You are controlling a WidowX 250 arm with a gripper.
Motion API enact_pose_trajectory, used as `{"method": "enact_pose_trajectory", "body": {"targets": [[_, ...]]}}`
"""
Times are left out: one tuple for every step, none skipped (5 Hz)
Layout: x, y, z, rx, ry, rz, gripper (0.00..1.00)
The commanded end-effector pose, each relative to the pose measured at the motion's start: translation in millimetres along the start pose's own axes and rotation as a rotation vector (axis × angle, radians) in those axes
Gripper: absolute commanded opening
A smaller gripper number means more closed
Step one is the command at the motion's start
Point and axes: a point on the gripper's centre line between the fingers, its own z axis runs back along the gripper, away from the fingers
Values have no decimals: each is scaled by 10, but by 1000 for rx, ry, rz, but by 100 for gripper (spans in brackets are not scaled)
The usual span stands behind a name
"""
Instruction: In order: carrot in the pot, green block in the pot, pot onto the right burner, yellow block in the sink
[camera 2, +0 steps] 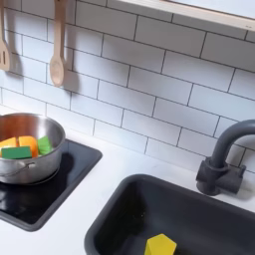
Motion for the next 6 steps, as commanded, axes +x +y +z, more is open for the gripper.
{"method": "enact_pose_trajectory", "body": {"targets": [[66,43,34,6,-24,13,0],[75,15,-1,-4,-16,15,0],[157,3,5,-2,-35,2,0],[171,24,4,0,-36,9,0],[187,40,13,3,-44,10,0],[187,46,48,3,-47,15,0]]}}
